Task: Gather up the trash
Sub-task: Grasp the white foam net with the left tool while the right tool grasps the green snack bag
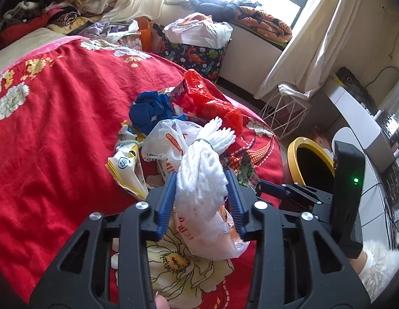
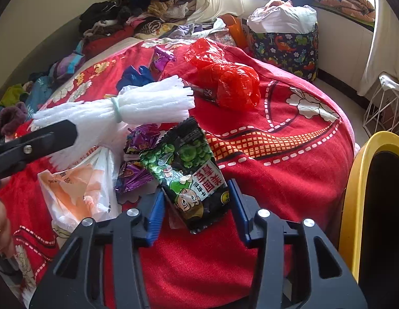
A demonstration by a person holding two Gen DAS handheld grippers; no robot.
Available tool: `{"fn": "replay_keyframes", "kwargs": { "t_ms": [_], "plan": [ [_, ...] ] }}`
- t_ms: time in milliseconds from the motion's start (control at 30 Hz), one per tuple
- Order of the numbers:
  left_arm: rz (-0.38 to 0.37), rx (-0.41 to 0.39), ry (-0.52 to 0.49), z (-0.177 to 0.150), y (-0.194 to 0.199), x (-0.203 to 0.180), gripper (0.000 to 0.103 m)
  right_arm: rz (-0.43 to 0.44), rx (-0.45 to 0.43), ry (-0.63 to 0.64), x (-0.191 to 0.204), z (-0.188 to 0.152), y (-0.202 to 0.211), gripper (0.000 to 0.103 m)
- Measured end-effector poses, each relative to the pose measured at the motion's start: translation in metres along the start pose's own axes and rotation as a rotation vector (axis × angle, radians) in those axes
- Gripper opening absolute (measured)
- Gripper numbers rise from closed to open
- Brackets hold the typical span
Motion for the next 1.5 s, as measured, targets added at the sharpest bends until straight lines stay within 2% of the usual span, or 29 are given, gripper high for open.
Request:
{"fn": "replay_keyframes", "kwargs": {
  "t_ms": [167,333,533,1033,1500],
  "plan": [
    [0.003,-0.015,0.016,0.002,0.003,0.004,0.018,0.027,-0.011,-0.054,-0.01,-0.006,0.01,0.041],
    [0.009,-0.05,0.023,0.007,0.009,0.004,0.013,0.051,-0.029,-0.09,-0.019,-0.008,0.021,0.04],
    [0.007,-0.098,0.005,0.018,0.02,-0.004,0.012,0.052,-0.074,-0.092,-0.021,-0.007,0.036,0.034],
    [-0.02,-0.133,-0.045,0.031,0.032,-0.028,0.012,0.057,-0.161,-0.108,-0.022,0.01,0.067,0.033],
    [-0.038,-0.134,-0.102,0.034,0.03,-0.056,0.012,0.013,-0.214,-0.186,-0.061,0.017,0.09,0.033]
  ]
}}
Point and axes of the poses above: each gripper's, at about its wrist camera, not at the fingertips, and y roughly against the way its jaws point, x to its left, z to its top, the point moved 8 cm from there along -y, roughly the way its jaws point, and after that the axes turned 13 degrees about -z, right-handed, at the moved point
